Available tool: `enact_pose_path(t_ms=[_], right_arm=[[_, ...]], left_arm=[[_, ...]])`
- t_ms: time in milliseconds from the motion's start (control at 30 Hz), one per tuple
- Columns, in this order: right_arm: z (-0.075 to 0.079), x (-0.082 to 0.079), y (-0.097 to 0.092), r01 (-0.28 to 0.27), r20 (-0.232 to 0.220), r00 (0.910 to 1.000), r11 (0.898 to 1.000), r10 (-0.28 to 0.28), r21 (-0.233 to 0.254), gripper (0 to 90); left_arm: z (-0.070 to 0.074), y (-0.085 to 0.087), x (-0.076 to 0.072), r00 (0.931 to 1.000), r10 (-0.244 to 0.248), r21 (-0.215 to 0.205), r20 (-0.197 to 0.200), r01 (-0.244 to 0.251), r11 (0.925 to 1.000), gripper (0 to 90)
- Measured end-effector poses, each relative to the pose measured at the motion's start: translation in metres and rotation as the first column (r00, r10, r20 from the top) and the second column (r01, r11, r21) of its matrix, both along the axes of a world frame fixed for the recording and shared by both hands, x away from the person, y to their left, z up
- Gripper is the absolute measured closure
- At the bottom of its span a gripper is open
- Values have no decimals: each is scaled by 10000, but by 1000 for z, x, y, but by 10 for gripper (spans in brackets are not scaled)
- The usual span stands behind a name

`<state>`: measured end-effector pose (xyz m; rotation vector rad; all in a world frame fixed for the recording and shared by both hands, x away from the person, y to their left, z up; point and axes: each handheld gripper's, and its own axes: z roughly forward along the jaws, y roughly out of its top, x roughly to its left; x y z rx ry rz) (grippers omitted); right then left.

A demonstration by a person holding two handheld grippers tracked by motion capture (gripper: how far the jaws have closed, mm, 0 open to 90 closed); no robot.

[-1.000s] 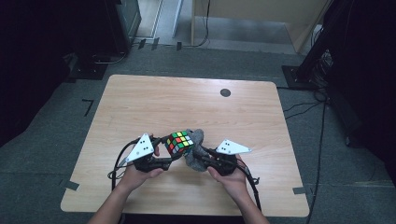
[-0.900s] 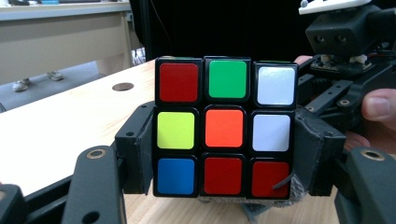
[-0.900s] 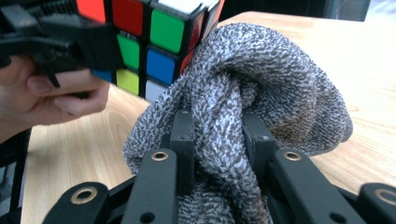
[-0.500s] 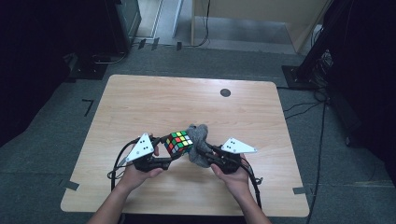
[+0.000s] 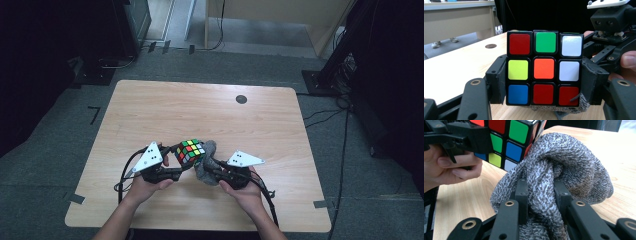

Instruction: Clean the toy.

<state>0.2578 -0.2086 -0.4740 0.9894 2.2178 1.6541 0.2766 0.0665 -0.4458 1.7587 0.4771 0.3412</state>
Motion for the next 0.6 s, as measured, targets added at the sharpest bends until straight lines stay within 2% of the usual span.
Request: enact_pose_path(t_ms=[167,367,600], right_arm=[[3,0,-4,143,166,9998,9999,-143,4,718],[9,0,-15,681,479,9963,9962,-707,543,719],[0,0,-3,244,199,9995,9996,-246,118,719]], left_arm=[[0,-1,-1,10000,-43,14,-3,43,10000,346],[-2,-5,-1,9999,-121,103,-40,121,9999,346],[-1,-3,0,9999,-84,18,-64,84,10000,346]])
